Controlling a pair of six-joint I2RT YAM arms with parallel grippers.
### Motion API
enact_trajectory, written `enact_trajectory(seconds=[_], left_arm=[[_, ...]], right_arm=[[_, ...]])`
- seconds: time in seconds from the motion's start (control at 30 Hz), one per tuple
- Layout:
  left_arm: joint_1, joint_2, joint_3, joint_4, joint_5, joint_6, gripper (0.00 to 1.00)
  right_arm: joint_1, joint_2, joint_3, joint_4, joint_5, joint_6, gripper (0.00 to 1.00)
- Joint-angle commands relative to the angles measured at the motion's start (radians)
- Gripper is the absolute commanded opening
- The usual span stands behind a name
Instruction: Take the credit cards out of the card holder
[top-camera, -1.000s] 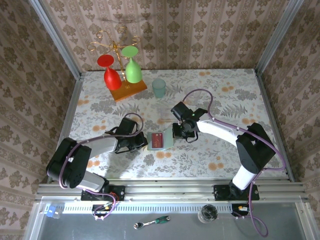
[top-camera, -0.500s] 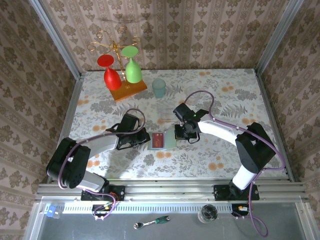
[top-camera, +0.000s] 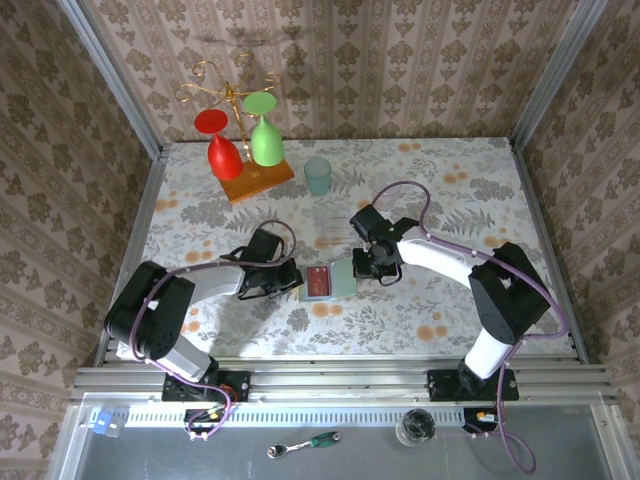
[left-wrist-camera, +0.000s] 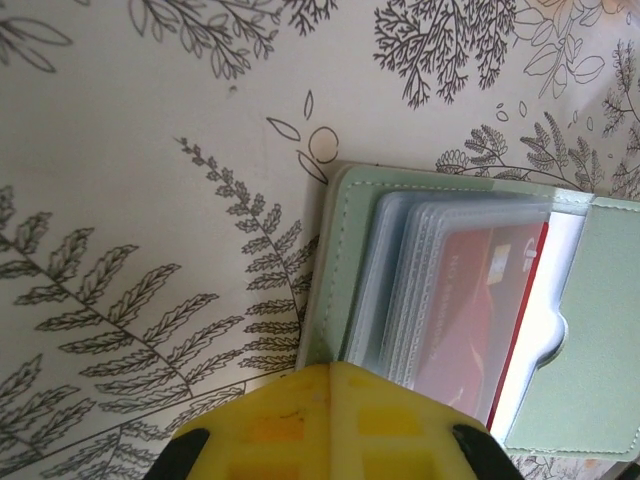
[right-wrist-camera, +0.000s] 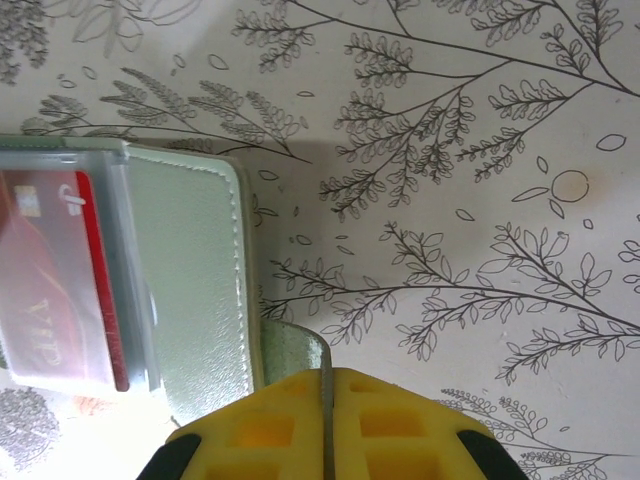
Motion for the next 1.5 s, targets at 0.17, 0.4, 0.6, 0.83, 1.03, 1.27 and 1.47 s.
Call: enact_trajectory(seconds=[0.17,0.4,0.6,0.83,1.03,1.27,1.47], left_arm=[[-0.008,0.034,-0.006,-0.02,-0.007,0.003,0.0],[-0.017,0.06,-0.019,-0.004,-0.012,-0.021,0.0],[-0.033,0.076,-0.018,-0.001,-0.015,-0.03,0.0],[-0.039,0.08,-0.025,0.002,-0.021,-0.04,0.0],[-0.04,0.079,-0.029,0.008,-0.019,-0.044,0.0],[-0.05,0.074,-0.027,0.004,-0.02,-0.046,0.0],[-0.063,0.071,-0.026,0.002,-0.022,-0.053,0.0]], right_arm=[[-0.018,0.04,-0.029,-0.003,0.041,-0.03,0.03],[-0.02,0.074,-0.033,-0.004,0.076,-0.043,0.03],[-0.02,0.088,-0.036,-0.008,0.11,-0.046,0.03],[-0.021,0.087,-0.04,-0.021,0.138,-0.05,0.11],[-0.029,0.063,-0.037,-0.054,0.172,-0.055,0.25],[-0.054,0.031,-0.058,-0.09,0.22,-0.07,0.39],[-0.075,0.054,-0.071,-0.095,0.22,-0.086,0.43]])
